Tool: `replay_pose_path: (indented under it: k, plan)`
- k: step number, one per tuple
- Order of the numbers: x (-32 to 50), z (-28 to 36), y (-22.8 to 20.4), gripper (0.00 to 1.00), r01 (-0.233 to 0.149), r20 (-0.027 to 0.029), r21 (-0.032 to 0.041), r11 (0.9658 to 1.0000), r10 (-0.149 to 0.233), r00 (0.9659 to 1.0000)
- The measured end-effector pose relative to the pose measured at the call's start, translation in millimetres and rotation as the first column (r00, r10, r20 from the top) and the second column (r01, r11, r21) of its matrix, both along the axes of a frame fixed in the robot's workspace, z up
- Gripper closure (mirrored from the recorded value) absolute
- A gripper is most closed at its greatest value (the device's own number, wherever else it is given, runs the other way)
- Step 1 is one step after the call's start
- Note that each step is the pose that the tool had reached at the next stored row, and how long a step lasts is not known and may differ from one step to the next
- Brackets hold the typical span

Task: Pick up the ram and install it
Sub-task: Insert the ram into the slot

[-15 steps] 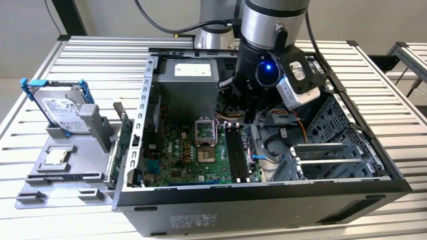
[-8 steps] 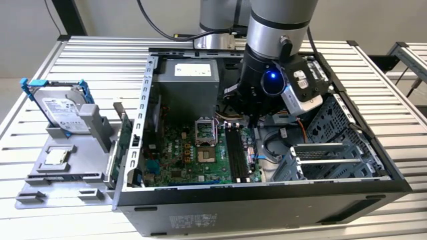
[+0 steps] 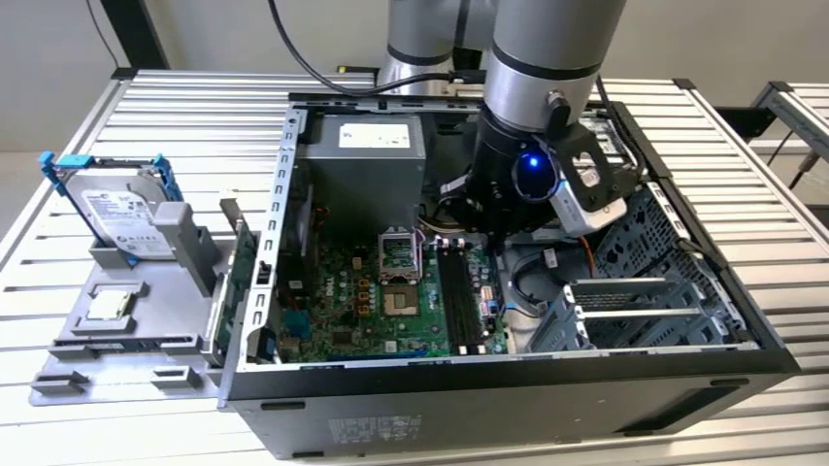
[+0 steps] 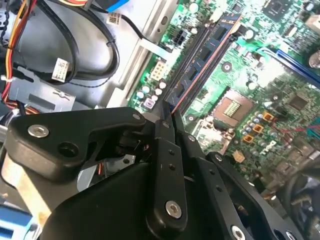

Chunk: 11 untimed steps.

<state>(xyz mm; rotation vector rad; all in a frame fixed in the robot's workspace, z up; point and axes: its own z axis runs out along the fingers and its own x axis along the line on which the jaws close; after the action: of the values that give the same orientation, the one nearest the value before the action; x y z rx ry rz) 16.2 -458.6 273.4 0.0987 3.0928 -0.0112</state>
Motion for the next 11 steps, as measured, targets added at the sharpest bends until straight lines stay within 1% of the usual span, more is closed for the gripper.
replay_pose_path:
  k: [4, 11]
  plan:
    - [0.6, -7.3, 0.0, 1.00, -0.005, 0.0000, 0.0000, 1.0000, 0.005, 1.0000]
    - [-1.6, -20.1, 0.0, 1.00, -0.006, 0.0000, 0.0001, 1.0000, 0.006, 1.0000]
